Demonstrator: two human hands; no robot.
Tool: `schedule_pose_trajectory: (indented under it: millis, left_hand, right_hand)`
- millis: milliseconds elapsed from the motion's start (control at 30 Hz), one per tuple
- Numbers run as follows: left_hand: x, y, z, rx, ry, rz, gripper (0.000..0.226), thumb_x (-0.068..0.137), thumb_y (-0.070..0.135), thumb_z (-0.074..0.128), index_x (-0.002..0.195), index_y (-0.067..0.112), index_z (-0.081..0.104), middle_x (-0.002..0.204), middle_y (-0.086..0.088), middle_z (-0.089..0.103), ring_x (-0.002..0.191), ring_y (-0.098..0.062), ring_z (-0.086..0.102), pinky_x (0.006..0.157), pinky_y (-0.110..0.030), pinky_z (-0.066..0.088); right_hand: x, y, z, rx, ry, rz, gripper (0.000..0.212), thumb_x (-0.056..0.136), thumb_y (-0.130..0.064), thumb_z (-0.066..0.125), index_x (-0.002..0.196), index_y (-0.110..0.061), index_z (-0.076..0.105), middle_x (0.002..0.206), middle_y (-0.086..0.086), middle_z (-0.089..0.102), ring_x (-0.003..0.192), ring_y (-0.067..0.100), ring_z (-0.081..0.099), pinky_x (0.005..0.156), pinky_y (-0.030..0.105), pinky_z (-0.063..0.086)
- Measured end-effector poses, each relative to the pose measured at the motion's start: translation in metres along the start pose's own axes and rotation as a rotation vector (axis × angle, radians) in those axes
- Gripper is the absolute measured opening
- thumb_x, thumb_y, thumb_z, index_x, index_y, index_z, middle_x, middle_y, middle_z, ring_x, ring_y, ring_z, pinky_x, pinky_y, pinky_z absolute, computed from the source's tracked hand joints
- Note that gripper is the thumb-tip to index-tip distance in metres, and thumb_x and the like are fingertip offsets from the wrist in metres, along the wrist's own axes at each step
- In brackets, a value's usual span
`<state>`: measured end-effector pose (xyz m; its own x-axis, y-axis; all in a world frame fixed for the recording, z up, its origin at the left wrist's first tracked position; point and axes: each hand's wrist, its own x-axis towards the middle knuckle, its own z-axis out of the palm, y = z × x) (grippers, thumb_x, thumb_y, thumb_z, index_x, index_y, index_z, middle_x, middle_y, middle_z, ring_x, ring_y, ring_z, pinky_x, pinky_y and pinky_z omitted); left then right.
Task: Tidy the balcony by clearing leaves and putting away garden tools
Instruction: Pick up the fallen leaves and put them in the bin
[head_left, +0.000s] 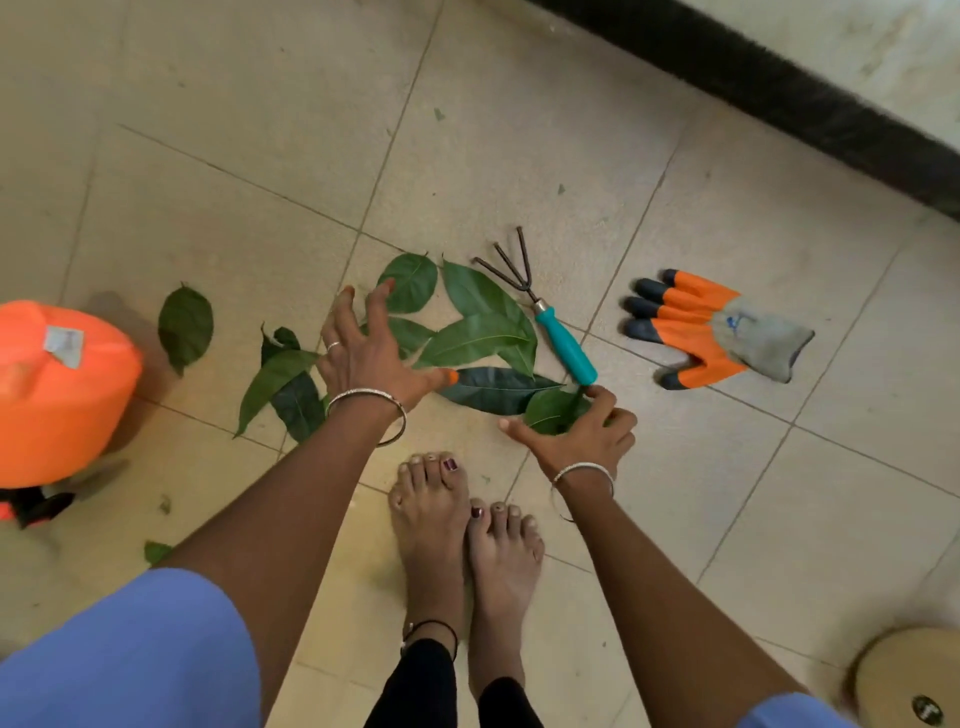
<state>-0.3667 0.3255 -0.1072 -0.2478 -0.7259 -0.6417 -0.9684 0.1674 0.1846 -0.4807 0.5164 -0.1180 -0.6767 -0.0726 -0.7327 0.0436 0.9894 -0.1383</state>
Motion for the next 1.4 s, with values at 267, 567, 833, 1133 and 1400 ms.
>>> schedule_pose_trajectory:
  millis: [267,567,833,1133,1400]
  left_hand:
    - [0.022,-0.015,-0.002,0.081,-0.015,0.103,0.131,0.052,0.059,0.086,0.149,0.043,0.001,0.159,-0.006,0.001,0.143,-0.038,0.012,0.106,-0.058,0.036]
    - [0.031,0.002,0.023,0.096,0.059,0.111,0.127,0.052,0.066,0.083,0.15,0.037,0.008,0.147,-0.01,0.019,0.128,-0.036,0.027,0.09,-0.051,0.046]
    - [0.032,0.006,0.045,-0.001,0.16,0.201,0.081,0.065,0.044,0.086,0.13,0.03,0.041,0.122,-0.008,0.036,0.109,-0.03,0.039,0.086,-0.038,0.045]
    - [0.026,-0.003,0.042,-0.162,0.038,0.171,0.009,0.085,0.015,0.062,0.088,0.009,0.056,0.093,-0.007,0.05,0.09,-0.027,0.049,0.068,-0.029,0.029]
    - [-0.044,-0.028,0.001,-0.906,0.017,-0.383,0.034,0.083,-0.007,0.055,0.115,0.005,0.062,0.105,-0.009,0.061,0.102,-0.027,0.061,0.094,-0.033,0.049]
  right_hand:
    - [-0.021,-0.053,0.054,0.033,0.096,-0.093,0.122,0.045,-0.058,0.089,0.141,-0.026,0.021,0.131,0.009,0.028,0.115,0.028,0.036,0.088,0.033,0.04]
    - [0.009,-0.071,0.042,-0.221,0.105,-0.298,0.132,0.045,-0.053,0.092,0.148,-0.041,0.01,0.143,0.012,0.018,0.121,0.032,0.032,0.089,0.042,0.051]
    - [0.02,-0.054,0.05,-0.143,0.16,-0.422,0.092,0.054,-0.043,0.092,0.128,-0.029,0.038,0.123,0.006,0.035,0.109,0.027,0.04,0.091,0.034,0.041]
    - [0.018,-0.05,0.058,-0.098,0.02,-0.449,0.028,0.082,-0.025,0.073,0.1,-0.009,0.059,0.109,0.007,0.047,0.086,0.02,0.047,0.071,0.03,0.039]
    - [-0.032,-0.052,0.004,0.619,-0.127,0.103,0.011,0.064,-0.015,0.068,0.066,-0.01,0.059,0.082,0.023,0.069,0.074,0.036,0.071,0.071,0.049,0.06]
